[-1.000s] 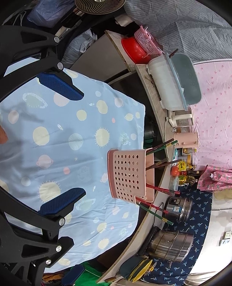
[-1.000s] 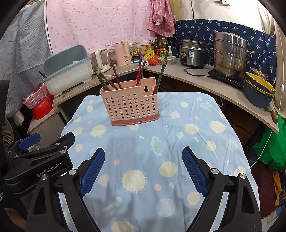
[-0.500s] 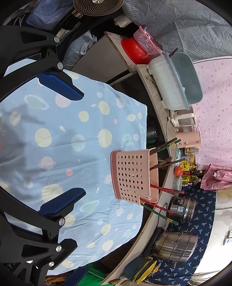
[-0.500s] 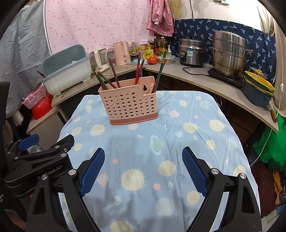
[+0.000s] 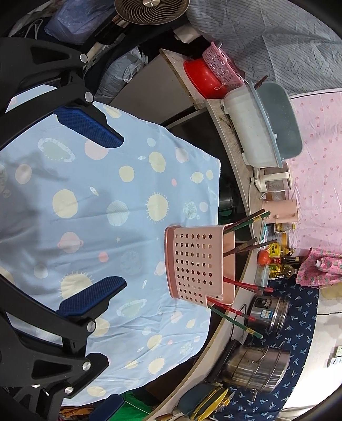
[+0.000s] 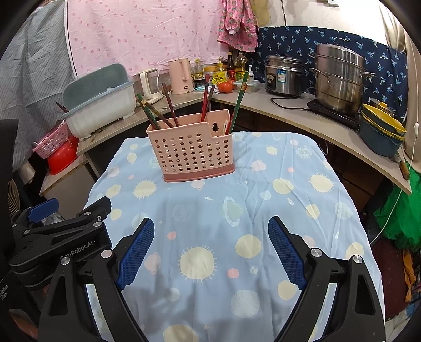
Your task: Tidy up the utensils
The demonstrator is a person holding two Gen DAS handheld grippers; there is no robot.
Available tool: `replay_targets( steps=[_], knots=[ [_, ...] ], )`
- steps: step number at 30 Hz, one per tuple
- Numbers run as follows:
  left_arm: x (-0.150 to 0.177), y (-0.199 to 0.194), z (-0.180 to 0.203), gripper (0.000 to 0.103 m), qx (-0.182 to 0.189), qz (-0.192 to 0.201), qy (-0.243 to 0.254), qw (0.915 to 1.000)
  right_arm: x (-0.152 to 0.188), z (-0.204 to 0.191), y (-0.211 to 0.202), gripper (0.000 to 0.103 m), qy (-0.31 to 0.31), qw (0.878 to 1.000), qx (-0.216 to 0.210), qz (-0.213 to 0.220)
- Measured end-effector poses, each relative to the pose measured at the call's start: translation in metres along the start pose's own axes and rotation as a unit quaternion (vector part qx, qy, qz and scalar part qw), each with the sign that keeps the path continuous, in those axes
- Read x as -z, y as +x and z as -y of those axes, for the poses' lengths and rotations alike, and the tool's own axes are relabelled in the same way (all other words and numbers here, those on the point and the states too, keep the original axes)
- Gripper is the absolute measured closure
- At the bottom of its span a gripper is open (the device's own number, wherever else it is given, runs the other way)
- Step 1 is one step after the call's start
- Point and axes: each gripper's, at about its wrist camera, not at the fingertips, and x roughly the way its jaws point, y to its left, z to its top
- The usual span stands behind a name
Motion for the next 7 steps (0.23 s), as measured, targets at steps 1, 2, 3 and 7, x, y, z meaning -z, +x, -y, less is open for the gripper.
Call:
replay_targets(
  steps=[1,2,3,7],
  knots=[
    [0.0001,0.0002,0.0001,0.009,0.000,-0.002,-0.001,1.0000,0.0003,0.0002,0.0000,0.018,0.000,1.000,0.000,0.000],
    [0.0003,0.0000,-0.0003,0.009,0.002,0.001,-0.001,1.0000,0.0000,0.0003,-0.0003,0.018,0.001,1.000,0.000,0.001],
    [0.0004,-0.0002,-0.0001,0.009,0.003,0.002,-0.001,1.0000,0.0005,0.0007,-0.0001,0.018,0.001,1.000,-0.001,0.001],
    [0.0003,0.0005,0.0000,0.009,0.005,0.003,0.003,1.0000,0.0007,-0.0009,0.0007,0.018,0.002,1.000,0.000,0.000]
  ],
)
